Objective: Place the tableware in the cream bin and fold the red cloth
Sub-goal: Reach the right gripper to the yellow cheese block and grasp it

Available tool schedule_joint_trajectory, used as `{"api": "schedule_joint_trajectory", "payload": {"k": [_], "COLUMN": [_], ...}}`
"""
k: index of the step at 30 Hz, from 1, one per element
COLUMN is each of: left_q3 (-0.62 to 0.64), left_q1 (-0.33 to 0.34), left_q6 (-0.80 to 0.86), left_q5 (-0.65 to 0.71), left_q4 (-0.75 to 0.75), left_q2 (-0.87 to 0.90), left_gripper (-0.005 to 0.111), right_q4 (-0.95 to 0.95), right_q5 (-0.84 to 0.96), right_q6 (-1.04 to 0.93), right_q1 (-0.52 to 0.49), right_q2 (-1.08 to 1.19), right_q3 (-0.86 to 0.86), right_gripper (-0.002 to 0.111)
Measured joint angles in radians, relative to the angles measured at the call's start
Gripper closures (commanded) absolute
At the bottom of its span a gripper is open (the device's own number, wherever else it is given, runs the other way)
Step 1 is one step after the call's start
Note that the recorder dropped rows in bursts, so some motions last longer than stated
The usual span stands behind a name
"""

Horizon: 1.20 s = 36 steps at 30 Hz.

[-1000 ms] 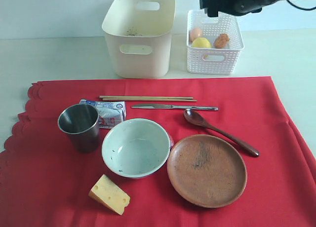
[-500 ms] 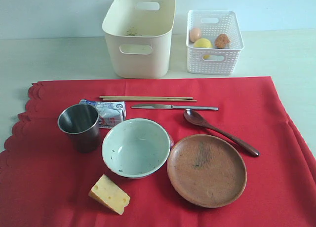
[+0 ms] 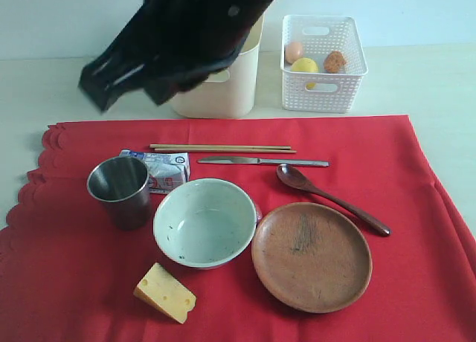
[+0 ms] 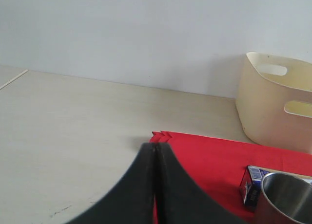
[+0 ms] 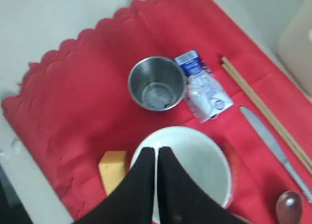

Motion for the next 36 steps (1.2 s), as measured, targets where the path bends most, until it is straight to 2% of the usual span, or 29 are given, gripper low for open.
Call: {"api": "schedule_joint_trajectory", "payload": {"k": [4, 7, 9, 10, 22, 30, 36], "left_q3": [0.0, 0.0, 0.0, 0.0, 0.0, 0.0, 0.0], "left_q1": [0.0, 0.0, 0.0, 0.0, 0.0, 0.0, 0.0], "left_q6": [0.0, 0.0, 0.0, 0.0, 0.0, 0.0, 0.0], "left_q5": [0.0, 0.0, 0.0, 0.0, 0.0, 0.0, 0.0], "left_q4": [0.0, 0.0, 0.0, 0.0, 0.0, 0.0, 0.0], "left_q2": [0.0, 0.0, 0.0, 0.0, 0.0, 0.0, 0.0], "left_gripper": [0.107, 0.107, 0.107, 0.107, 0.107, 0.107, 0.107], "right_q4": [-0.037, -0.042, -0.042, -0.042, -0.154, -0.306, -0.332], "right_q5": [-0.004, -0.06, -0.106, -0.134, -0.202, -0.259, -0.301], "right_q6": [0.079, 0.114, 0.118, 0.121, 0.142, 0.235, 0.253], "right_q1": [0.127, 0.206, 0.255, 0.274, 0.284, 0.284, 0.284], "right_q2": [0.0, 0.0, 0.02, 0.046, 0.29, 0.33, 0.357], "right_q3": [0.104, 0.186, 0.217, 0.224, 0.228, 0.229, 0.229], "right_gripper": [0.087, 0.061, 0.049, 0.046, 0.045, 0.045, 0.045]}}
